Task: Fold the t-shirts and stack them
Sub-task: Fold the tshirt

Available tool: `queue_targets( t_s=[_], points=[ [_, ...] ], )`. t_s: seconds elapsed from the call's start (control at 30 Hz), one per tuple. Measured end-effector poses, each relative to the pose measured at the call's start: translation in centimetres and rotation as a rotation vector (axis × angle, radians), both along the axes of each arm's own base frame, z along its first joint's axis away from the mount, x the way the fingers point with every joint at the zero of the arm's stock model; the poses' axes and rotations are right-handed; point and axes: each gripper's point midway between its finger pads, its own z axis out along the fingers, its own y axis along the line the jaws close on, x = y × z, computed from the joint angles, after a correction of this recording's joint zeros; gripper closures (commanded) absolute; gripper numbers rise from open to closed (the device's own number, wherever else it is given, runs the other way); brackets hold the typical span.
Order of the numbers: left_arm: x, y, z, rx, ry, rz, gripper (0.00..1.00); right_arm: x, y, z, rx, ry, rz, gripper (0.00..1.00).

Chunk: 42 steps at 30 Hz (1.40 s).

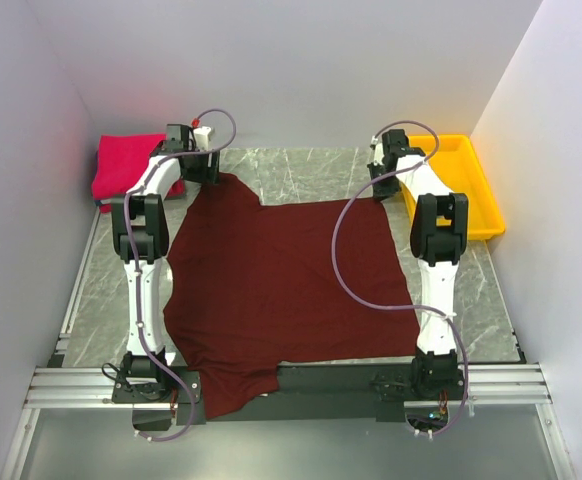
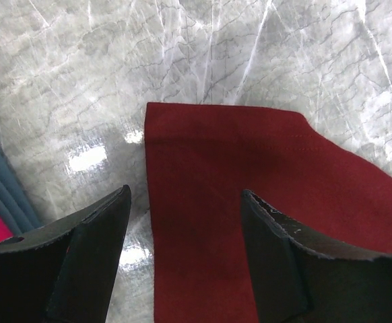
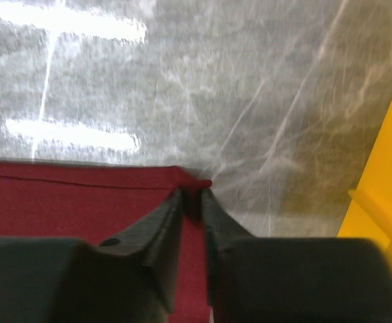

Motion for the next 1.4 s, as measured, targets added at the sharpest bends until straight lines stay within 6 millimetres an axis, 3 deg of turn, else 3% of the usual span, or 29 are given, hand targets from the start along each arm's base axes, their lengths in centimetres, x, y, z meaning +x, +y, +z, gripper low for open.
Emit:
queue_targets(
  t_s=[0.1, 0.13, 0.47, 0.73, 0.77, 0.9, 1.07, 1.1, 1.27, 1.4],
  points=[
    [0.0, 0.1, 0.0, 0.002, 0.0, 0.002, 0.28, 0.6, 0.1, 0.0, -0.003, -0.005, 0.009, 0.98],
    [0.1, 0.1, 0.0, 0.003, -0.002, 0.003, 0.28, 0.9, 0.0, 0.0, -0.007, -0.008, 0.014, 1.0],
    [2.1, 0.2, 0.3, 0.003, -0.059, 0.025, 0.36, 1.1, 0.0, 0.1, -0.016, -0.014, 0.022, 1.0],
    [2.9, -0.2, -0.5, 0.001, -0.071, 0.03, 0.36, 1.1, 0.0, 0.1, -0.017, -0.014, 0.026, 1.0],
    [2.9, -0.4, -0.6, 0.004, -0.068, 0.029, 0.39, 1.1, 0.0, 0.1, -0.016, -0.014, 0.026, 1.0],
    [3.0, -1.1, -0.7, 0.013, -0.066, 0.024, 0.67, 1.1, 0.0, 0.1, -0.017, -0.014, 0.036, 1.0],
    [2.9, -1.7, -0.8, 0.008, -0.066, 0.016, 0.9, 1.1, 0.3, 0.1, -0.006, -0.013, 0.055, 1.0],
    [2.9, -1.8, -0.8, 0.004, -0.065, 0.016, 0.99, 1.1, 0.4, 0.1, -0.003, -0.014, 0.057, 1.0],
    [2.9, -1.8, -0.2, -0.023, -0.071, 0.011, 1.0, 0.9, 0.7, 0.2, 0.021, -0.013, 0.071, 1.0],
    [2.5, -1.8, 2.6, -0.047, -0.106, -0.005, 1.0, 0.3, 1.0, 0.5, 0.05, -0.007, 0.082, 1.0]
  ],
)
